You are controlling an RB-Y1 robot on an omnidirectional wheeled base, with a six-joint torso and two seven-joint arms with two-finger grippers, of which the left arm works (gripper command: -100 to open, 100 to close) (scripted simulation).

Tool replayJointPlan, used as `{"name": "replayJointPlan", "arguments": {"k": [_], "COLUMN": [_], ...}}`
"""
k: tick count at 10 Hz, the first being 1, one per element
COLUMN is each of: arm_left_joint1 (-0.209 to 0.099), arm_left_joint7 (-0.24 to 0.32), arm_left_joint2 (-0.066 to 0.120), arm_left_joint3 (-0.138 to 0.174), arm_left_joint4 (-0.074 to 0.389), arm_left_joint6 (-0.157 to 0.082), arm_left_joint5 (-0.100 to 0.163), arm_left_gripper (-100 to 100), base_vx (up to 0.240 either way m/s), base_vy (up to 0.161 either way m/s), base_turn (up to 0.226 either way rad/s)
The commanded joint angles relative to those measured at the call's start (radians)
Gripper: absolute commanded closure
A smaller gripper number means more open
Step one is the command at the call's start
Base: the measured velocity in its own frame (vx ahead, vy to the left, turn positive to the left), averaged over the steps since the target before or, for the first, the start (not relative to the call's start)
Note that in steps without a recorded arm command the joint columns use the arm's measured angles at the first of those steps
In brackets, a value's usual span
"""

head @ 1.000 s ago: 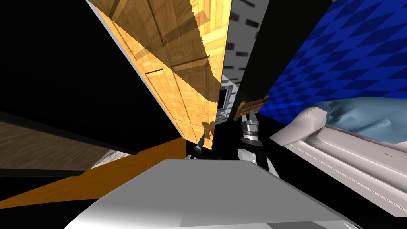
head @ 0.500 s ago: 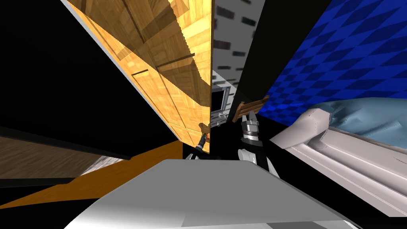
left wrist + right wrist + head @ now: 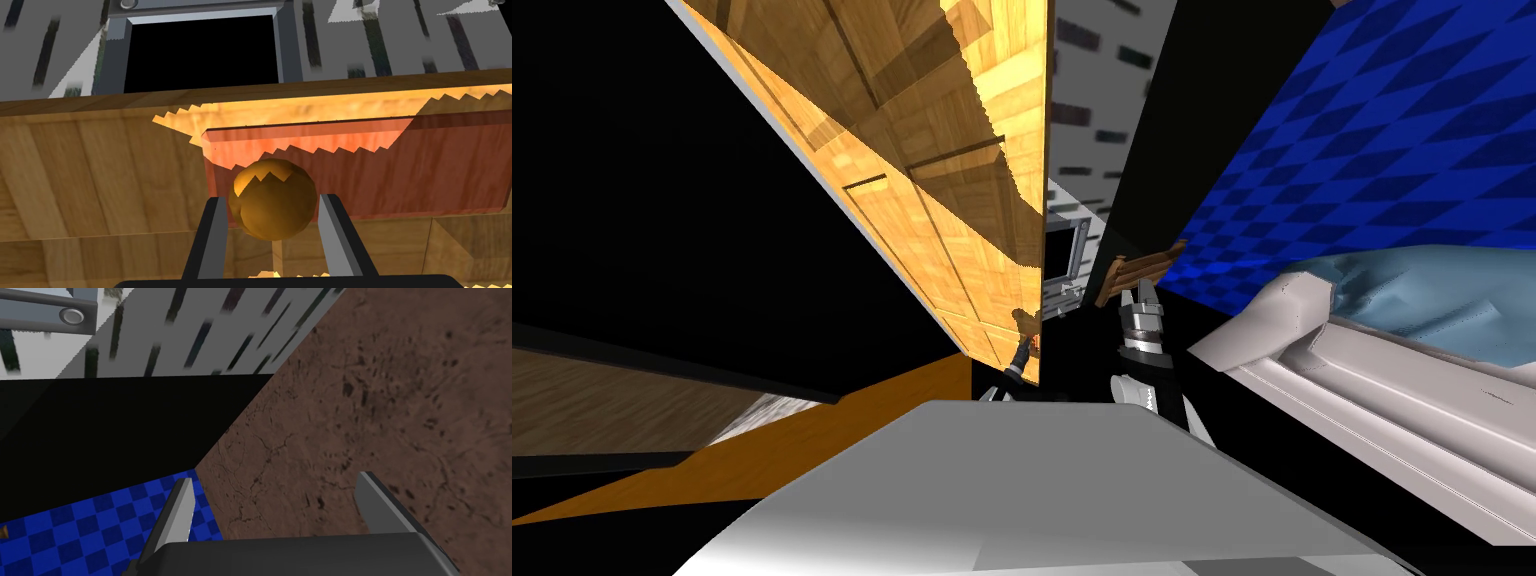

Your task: Push the door open

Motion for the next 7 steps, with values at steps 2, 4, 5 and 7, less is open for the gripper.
{"name": "replayJointPlan", "arguments": {"k": [2,4,5,7], "arm_left_joint1": [-0.003,-0.004,-0.008,-0.013], "arm_left_joint7": [-0.003,-0.004,-0.007,-0.01], "arm_left_joint2": [0.022,0.027,0.038,0.045], "arm_left_joint3": [0.023,0.03,0.053,0.078], "arm_left_joint4": [0.004,0.005,0.008,0.012], "arm_left_joint6": [-0.002,-0.003,-0.006,-0.009], "arm_left_joint5": [0.01,0.012,0.022,0.033], "arm_left_gripper": [100,100,100,100], "base_vx": [0.052,0.089,0.109,0.138], "base_vy": [-0.046,-0.123,-0.107,-0.164], "base_turn": [0.023,0.064,0.062,0.073]}}
